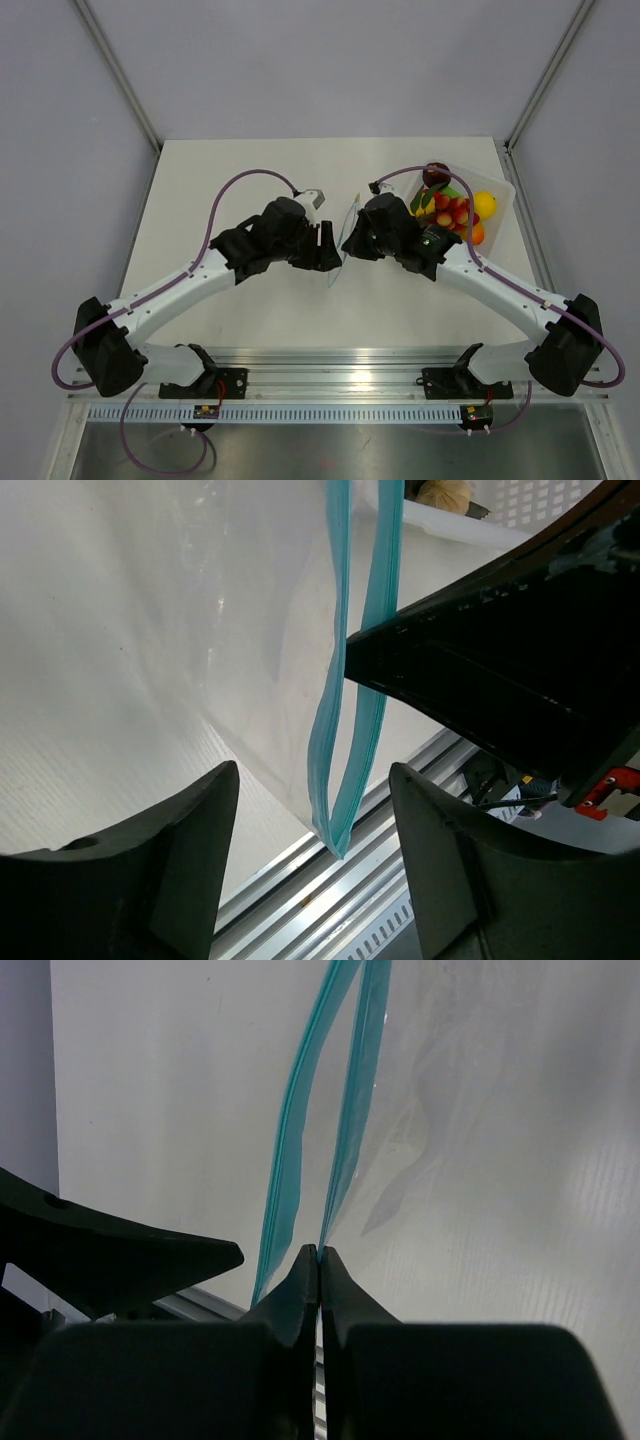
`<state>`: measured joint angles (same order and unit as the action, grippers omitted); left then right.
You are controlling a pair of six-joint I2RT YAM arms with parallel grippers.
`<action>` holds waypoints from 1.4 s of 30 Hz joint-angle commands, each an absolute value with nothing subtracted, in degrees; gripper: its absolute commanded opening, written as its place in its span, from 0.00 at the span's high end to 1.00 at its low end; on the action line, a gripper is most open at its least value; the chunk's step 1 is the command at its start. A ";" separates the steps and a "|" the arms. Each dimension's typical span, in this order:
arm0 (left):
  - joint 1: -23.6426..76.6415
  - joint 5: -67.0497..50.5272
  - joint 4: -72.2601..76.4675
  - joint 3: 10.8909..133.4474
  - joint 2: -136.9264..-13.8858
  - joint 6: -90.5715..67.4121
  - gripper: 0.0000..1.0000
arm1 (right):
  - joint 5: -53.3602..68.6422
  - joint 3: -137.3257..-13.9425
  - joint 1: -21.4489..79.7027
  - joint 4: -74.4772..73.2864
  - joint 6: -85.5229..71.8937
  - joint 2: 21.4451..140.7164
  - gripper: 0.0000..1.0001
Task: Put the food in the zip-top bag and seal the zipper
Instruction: Open the zipper of the food storage bag.
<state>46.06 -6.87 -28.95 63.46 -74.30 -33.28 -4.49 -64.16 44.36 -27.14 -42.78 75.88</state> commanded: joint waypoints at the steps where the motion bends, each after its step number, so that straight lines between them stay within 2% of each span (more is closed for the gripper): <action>1: 46.05 -5.71 -24.87 63.89 -74.88 -32.44 0.39 | -3.34 -66.88 45.00 -27.77 -42.80 75.41 1.00; 2: 46.05 -5.63 -24.87 64.07 -76.01 -32.43 0.44 | -3.34 -67.06 45.00 -28.47 -42.72 75.15 1.00; 7: 45.97 -5.10 -24.52 65.65 -77.96 -32.08 0.54 | -3.51 -66.80 45.00 -30.14 -42.10 74.62 1.00; 16: 45.00 -3.34 -24.61 67.67 -81.56 -31.64 0.63 | -2.46 -65.13 45.00 -30.94 -41.92 73.04 1.00; 19: 44.56 -2.81 -25.57 68.90 -82.62 -31.38 0.68 | -2.02 -65.13 45.09 -31.55 -41.66 73.04 1.00; 23: 43.95 -2.55 -25.31 69.26 -82.97 -31.11 0.79 | -2.02 -64.95 45.00 -32.25 -41.22 72.69 1.00; 27: 43.16 -2.73 -25.49 69.35 -82.97 -31.20 1.00 | -2.72 -64.25 45.00 -32.78 -40.96 72.33 1.00; 34: 42.63 -1.32 -28.11 69.26 -79.46 -31.55 1.00 | -5.35 -64.42 45.00 -35.50 -38.94 72.95 1.00; 42: 42.63 4.04 -37.79 71.54 -75.15 -34.19 1.00 | -7.30 -67.58 41.58 -36.91 -34.63 79.45 1.00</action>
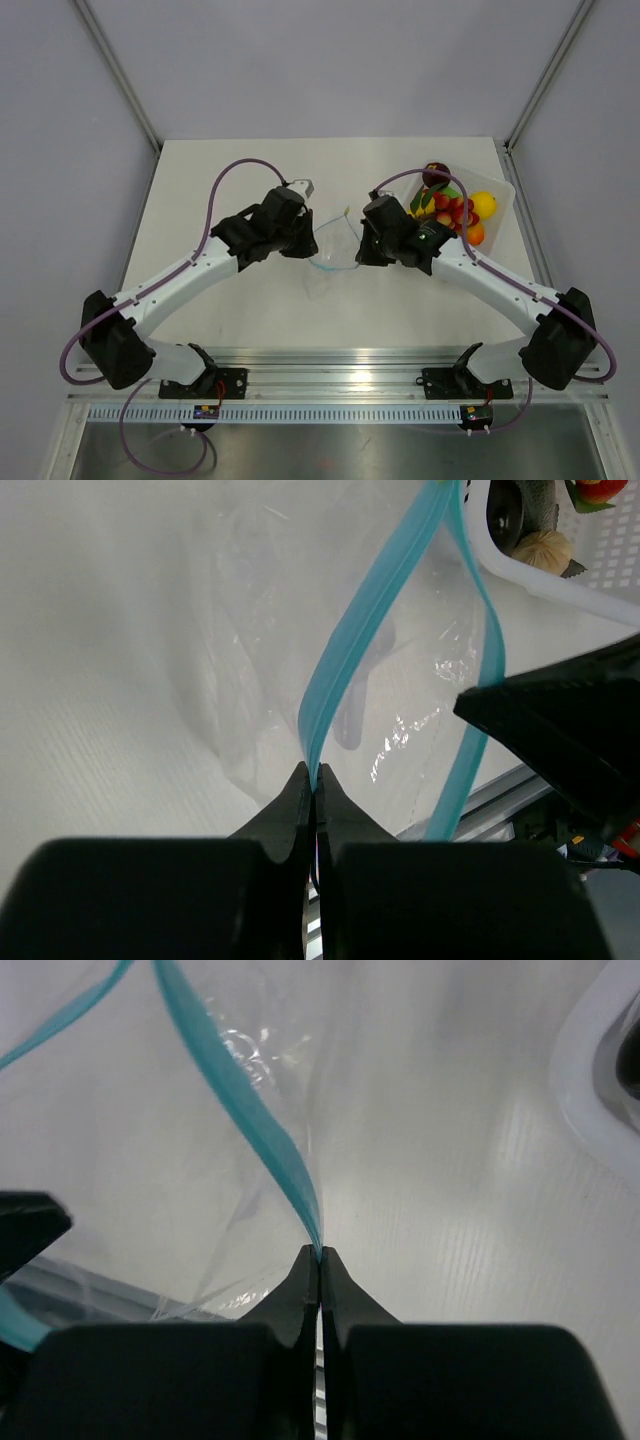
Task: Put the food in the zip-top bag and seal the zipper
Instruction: Open the zipper of the food storage bag.
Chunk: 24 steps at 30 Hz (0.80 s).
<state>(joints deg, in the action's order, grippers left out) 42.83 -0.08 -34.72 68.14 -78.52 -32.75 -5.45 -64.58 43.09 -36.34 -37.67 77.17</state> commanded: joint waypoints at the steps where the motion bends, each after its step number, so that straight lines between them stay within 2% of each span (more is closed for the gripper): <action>1: 42.63 4.22 -38.31 71.37 -74.54 -34.36 1.00 | -6.95 -68.20 41.14 -36.91 -33.58 80.15 1.00; 6: 42.80 5.09 -36.48 69.17 -71.19 -36.56 1.00 | -5.98 -71.27 39.73 -36.39 -31.38 85.69 1.00; 11: 42.89 9.92 -36.48 68.21 -73.91 -37.44 1.00 | -5.97 -74.00 39.55 -35.95 -31.11 90.25 1.00; 20: 43.24 6.78 -34.90 67.50 -77.96 -35.51 1.00 | -5.54 -71.11 39.20 -34.45 -31.90 87.63 1.00; 22: 43.33 6.07 -33.49 67.15 -77.87 -34.46 0.88 | -4.40 -70.67 39.20 -34.28 -31.82 87.10 1.00; 23: 43.33 5.63 -32.96 66.97 -77.78 -33.76 0.76 | -3.70 -70.49 39.20 -34.02 -31.82 86.84 1.00; 24: 43.33 5.45 -32.26 66.89 -77.61 -33.49 0.74 | -3.34 -69.88 39.20 -33.49 -31.99 86.57 1.00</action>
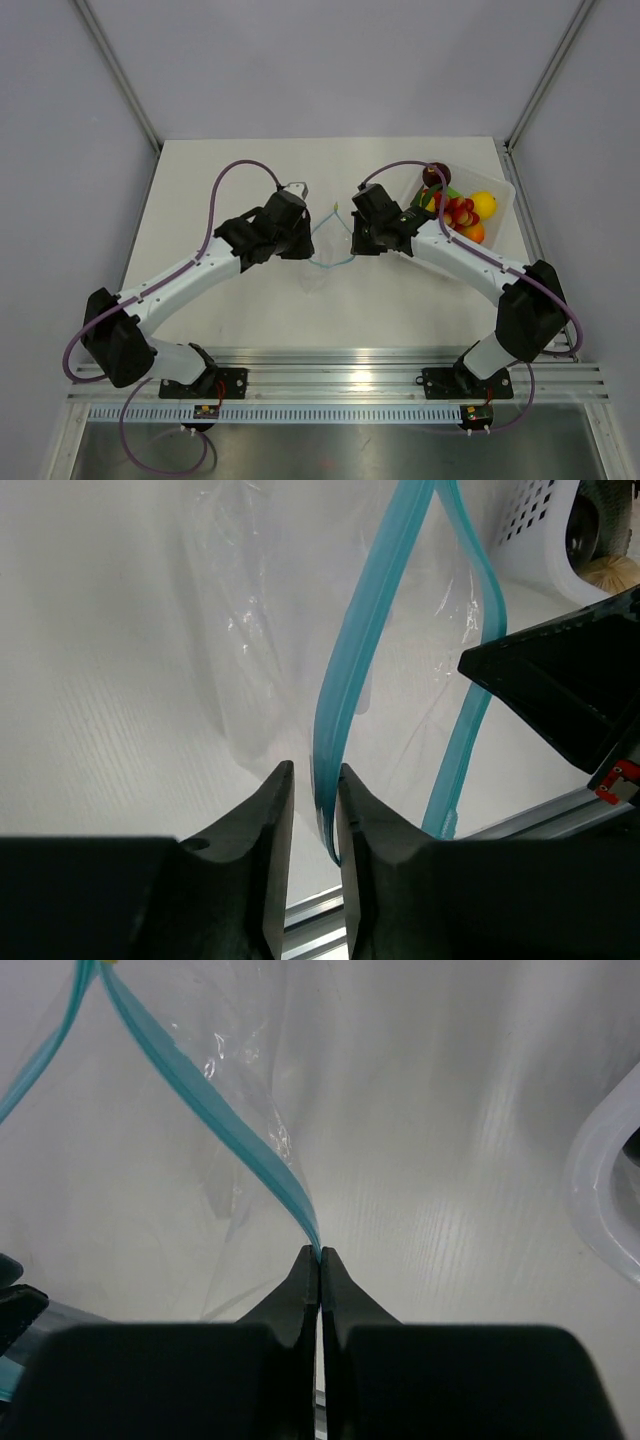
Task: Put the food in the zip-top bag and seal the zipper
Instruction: Open the zipper of the food storage bag.
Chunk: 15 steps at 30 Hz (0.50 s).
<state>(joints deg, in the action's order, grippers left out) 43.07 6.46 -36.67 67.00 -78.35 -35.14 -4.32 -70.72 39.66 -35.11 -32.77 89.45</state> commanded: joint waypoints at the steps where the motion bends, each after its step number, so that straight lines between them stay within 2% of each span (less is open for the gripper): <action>1: 43.33 5.36 -31.99 67.06 -77.78 -33.23 0.73 | -2.56 -69.61 39.20 -32.88 -32.17 86.22 1.00; 15: 43.33 3.61 -31.29 72.06 -82.26 -31.82 0.71 | -0.26 -69.52 39.20 -31.99 -31.91 86.31 1.00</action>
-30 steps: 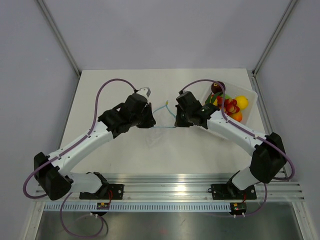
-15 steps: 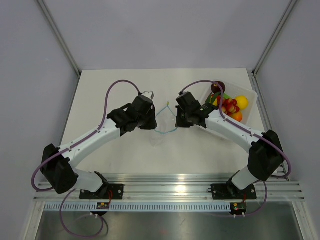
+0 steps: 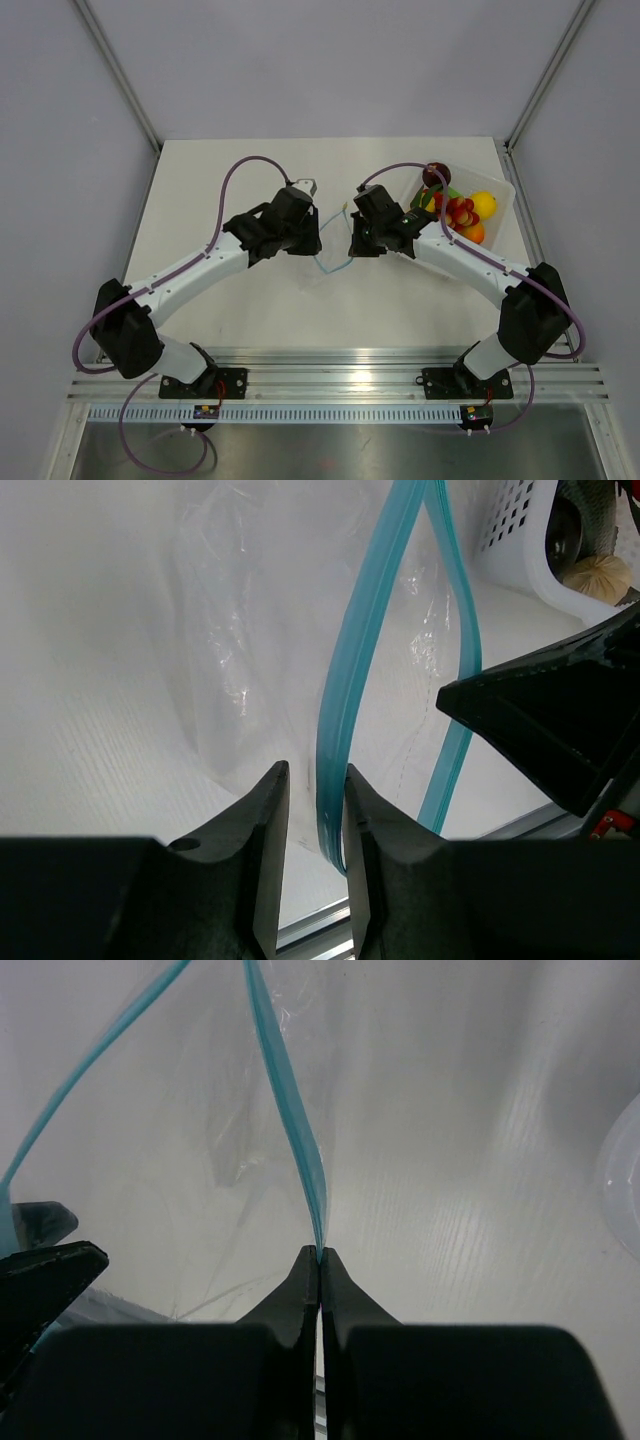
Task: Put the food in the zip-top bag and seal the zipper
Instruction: Open the zipper of the food storage bag.
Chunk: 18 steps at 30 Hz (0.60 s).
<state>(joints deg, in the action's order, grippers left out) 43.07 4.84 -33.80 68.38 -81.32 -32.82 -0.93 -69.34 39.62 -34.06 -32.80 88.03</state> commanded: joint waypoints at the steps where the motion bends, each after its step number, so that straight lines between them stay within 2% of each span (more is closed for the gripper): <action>1: 43.33 3.60 -31.55 72.33 -82.44 -31.90 0.71 | -0.26 -69.52 39.20 -31.99 -31.82 86.48 1.00; 13: 43.33 5.19 -31.64 73.56 -83.40 -32.34 0.73 | 1.32 -69.26 39.20 -32.08 -31.38 87.01 1.00; 14: 43.33 5.19 -31.64 73.48 -83.58 -32.34 0.75 | 1.32 -69.26 39.20 -32.17 -31.29 86.92 1.00; 17: 43.33 5.45 -31.90 73.74 -84.02 -32.69 0.97 | 1.23 -69.17 39.20 -32.34 -31.20 86.75 1.00; 18: 43.24 5.80 -31.99 73.83 -84.02 -33.04 1.00 | 1.06 -69.26 39.20 -32.34 -30.94 86.75 1.00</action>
<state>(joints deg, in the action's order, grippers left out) 43.11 4.67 -33.36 71.13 -83.50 -32.99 0.75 -69.23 39.59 -34.04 -32.32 88.03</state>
